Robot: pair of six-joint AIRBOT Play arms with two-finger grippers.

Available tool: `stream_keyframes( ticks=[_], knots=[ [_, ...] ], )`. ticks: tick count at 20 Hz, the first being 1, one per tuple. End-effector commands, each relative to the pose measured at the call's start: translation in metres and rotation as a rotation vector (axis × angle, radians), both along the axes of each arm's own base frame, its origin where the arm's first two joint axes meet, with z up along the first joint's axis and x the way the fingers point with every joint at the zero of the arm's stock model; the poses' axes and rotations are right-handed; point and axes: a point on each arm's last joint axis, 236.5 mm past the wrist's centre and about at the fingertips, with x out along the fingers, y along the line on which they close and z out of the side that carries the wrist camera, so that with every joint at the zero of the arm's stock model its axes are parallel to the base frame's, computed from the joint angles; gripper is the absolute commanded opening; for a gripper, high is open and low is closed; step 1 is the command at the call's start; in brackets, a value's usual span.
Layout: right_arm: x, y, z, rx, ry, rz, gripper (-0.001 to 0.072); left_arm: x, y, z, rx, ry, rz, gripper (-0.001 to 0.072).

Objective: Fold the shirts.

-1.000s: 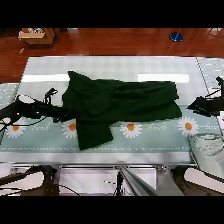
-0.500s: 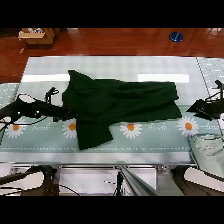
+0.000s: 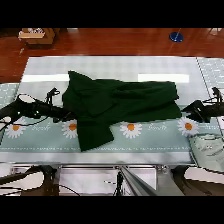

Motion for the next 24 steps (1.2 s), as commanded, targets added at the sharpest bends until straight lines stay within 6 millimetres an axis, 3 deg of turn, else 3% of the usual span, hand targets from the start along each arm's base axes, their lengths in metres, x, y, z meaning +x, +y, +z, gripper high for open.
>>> stream_keyframes(
  ticks=[1, 3, 4, 6, 7, 9, 11, 12, 14, 16, 18, 20, 22, 24],
  knots=[
    [0.001, 0.011, -0.017, 0.076, 0.041, -0.018, 0.0536, -0.001, -0.001, 0.001, -0.006, 0.005, -0.005, 0.0025],
    [0.003, 0.025, -0.027, 0.089, 0.070, 0.014, 0.0521, -0.001, -0.001, 0.001, -0.005, 0.004, -0.004, 0.0025],
    [0.005, 0.034, -0.032, 0.085, 0.074, 0.039, 0.0436, -0.001, -0.001, 0.001, -0.005, 0.004, -0.004, 0.0024],
    [0.017, 0.052, -0.038, 0.066, 0.053, 0.073, 0.0066, 0.000, -0.004, 0.004, -0.021, -0.024, -0.034, 0.0024],
    [0.027, 0.061, -0.033, 0.076, 0.026, 0.078, 0.0022, 0.001, -0.006, 0.010, -0.035, -0.031, -0.045, 0.0024],
    [0.045, 0.079, -0.001, 0.171, -0.065, 0.124, 0.0022, 0.014, -0.009, 0.035, -0.049, -0.105, -0.093, 0.0022],
    [0.063, 0.093, 0.061, 0.272, -0.216, 0.206, 0.0021, 0.043, -0.008, 0.089, -0.035, -0.272, -0.113, 0.0022],
    [0.074, 0.098, 0.102, 0.294, -0.329, 0.250, 0.0021, 0.058, -0.008, 0.129, -0.027, -0.389, -0.116, 0.0022],
    [0.092, 0.105, 0.192, 0.277, -0.584, 0.295, 0.0021, 0.079, -0.006, 0.235, 0.019, -0.695, -0.124, 0.0022],
    [0.104, 0.108, 0.288, 0.186, -0.848, 0.276, 0.0021, 0.078, 0.000, 0.357, 0.088, -1.029, -0.089, 0.0023],
    [0.104, 0.103, 0.385, 0.048, -1.093, 0.181, 0.0022, 0.051, 0.009, 0.479, 0.156, -1.363, 0.001, 0.0023],
    [0.084, 0.096, 0.482, -0.111, -1.335, 0.056, 0.0021, 0.008, 0.017, 0.569, 0.209, -1.621, 0.086, 0.0023],
    [0.042, 0.096, 0.564, -0.245, -1.542, -0.043, 0.0021, -0.044, 0.020, 0.630, 0.276, -1.807, 0.122, 0.0023],
    [-0.008, 0.102, 0.619, -0.392, -1.671, -0.097, 0.0021, -0.088, 0.022, 0.662, 0.319, -1.908, 0.148, 0.0023]
  ],
)
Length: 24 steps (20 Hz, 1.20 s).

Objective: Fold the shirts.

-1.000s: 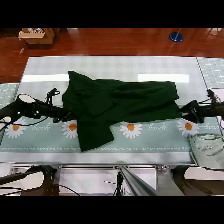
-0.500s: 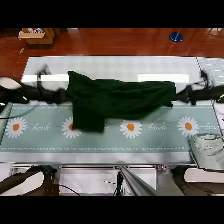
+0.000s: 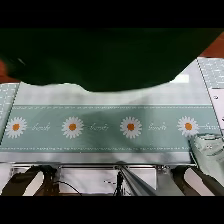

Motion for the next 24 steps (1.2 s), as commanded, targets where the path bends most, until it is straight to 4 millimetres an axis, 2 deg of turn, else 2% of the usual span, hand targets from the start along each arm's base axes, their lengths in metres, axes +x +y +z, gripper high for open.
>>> stream_keyframes(
  ticks=[1, 3, 4, 6, 7, 9, 12, 15, 17, 18, 19, 20, 22, 24],
  knots=[
    [-0.093, 0.006, 0.121, -0.100, -0.331, -0.231, 0.0021, -0.092, 0.009, 0.085, 0.009, -0.281, 0.098, 0.0023],
    [-0.135, 0.000, 0.139, -0.179, -0.362, -0.371, 0.0021, -0.124, 0.015, 0.094, 0.016, -0.319, 0.151, 0.0023],
    [-0.155, -0.005, 0.145, -0.187, -0.365, -0.443, 0.0021, -0.138, 0.019, 0.093, 0.018, -0.316, 0.180, 0.0023],
    [-0.188, -0.005, 0.144, -0.211, -0.359, -0.519, 0.0021, -0.157, 0.026, 0.075, 0.027, -0.250, 0.224, 0.0023],
    [-0.199, -0.004, 0.135, -0.243, -0.331, -0.540, 0.0021, -0.165, 0.027, 0.062, 0.029, -0.200, 0.234, 0.0023],
    [-0.215, -0.001, 0.100, -0.319, -0.204, -0.558, 0.0021, -0.181, 0.024, 0.037, 0.031, -0.103, 0.230, 0.0023],
    [-0.231, 0.006, 0.034, -0.386, 0.052, -0.515, 0.0021, -0.198, 0.018, 0.001, 0.042, 0.035, 0.209, 0.0022],
    [-0.241, 0.008, -0.004, -0.437, 0.208, -0.475, 0.0021, -0.204, 0.016, -0.019, 0.044, 0.145, 0.199, 0.0022],
    [-0.244, 0.008, -0.033, -0.456, 0.341, -0.420, 0.0020, -0.198, 0.016, -0.041, 0.071, 0.247, 0.195, 0.0022],
    [-0.241, 0.008, -0.046, -0.458, 0.408, -0.376, 0.0020, -0.190, 0.019, -0.060, 0.103, 0.343, 0.193, 0.0022],
    [-0.232, 0.006, -0.049, -0.463, 0.429, -0.345, 0.0020, -0.178, 0.023, -0.084, 0.155, 0.459, 0.188, 0.0022],
    [-0.221, -0.003, -0.055, -0.467, 0.467, -0.337, 0.0020, -0.165, 0.027, -0.105, 0.190, 0.568, 0.178, 0.0022],
    [-0.187, -0.026, -0.077, -0.481, 0.574, -0.335, 0.0020, -0.126, 0.033, -0.137, 0.210, 0.716, 0.160, 0.0022],
    [-0.146, -0.041, -0.115, -0.462, 0.726, -0.283, 0.0020, -0.080, 0.038, -0.168, 0.192, 0.830, 0.145, 0.0022]
  ],
)
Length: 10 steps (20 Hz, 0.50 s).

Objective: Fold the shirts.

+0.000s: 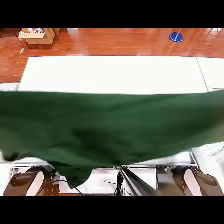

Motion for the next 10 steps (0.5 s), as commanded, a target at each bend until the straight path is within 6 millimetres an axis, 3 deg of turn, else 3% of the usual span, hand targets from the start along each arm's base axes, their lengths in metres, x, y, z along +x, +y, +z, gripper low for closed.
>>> stream_keyframes(
  ticks=[1, 5, 10],
  knots=[
    [0.057, -0.018, -0.067, 0.074, 0.268, 0.039, 0.0020, 0.061, 0.008, -0.066, -0.013, 0.260, -0.010, 0.0022],
    [0.143, -0.039, -0.153, 0.210, 0.488, 0.048, 0.0020, 0.151, 0.013, -0.139, -0.052, 0.412, -0.033, 0.0023],
    [0.221, -0.054, -0.251, 0.282, 0.628, 0.032, 0.0020, 0.239, 0.008, -0.233, -0.169, 0.604, -0.031, 0.0023]
  ],
)
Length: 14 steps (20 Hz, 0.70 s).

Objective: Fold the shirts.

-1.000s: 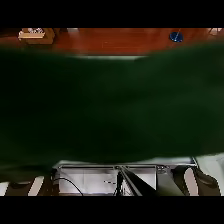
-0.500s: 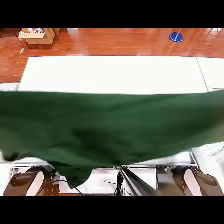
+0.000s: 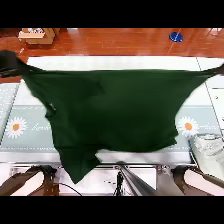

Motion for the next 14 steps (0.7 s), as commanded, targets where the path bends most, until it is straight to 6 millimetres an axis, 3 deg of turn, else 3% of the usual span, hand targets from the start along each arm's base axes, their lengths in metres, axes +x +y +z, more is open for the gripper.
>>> stream_keyframes(
  ticks=[1, 4, 7, 11, 14],
  knots=[
    [0.061, -0.006, -0.072, 0.029, 0.047, -0.013, 0.0020, 0.064, -0.007, -0.068, -0.101, 0.092, 0.031, 0.0024],
    [0.117, -0.002, -0.103, 0.020, -0.058, -0.042, 0.0020, 0.106, -0.012, -0.106, -0.145, 0.058, 0.013, 0.0024],
    [0.161, 0.005, -0.114, -0.027, -0.192, -0.019, 0.0021, 0.147, -0.002, -0.132, -0.130, -0.016, 0.084, 0.0023],
    [0.210, 0.000, -0.113, -0.071, -0.366, -0.063, 0.0021, 0.191, -0.006, -0.144, -0.068, -0.175, 0.092, 0.0024],
    [0.226, -0.009, -0.128, -0.086, -0.399, -0.091, 0.0020, 0.222, -0.009, -0.145, -0.009, -0.313, 0.101, 0.0023]
  ],
)
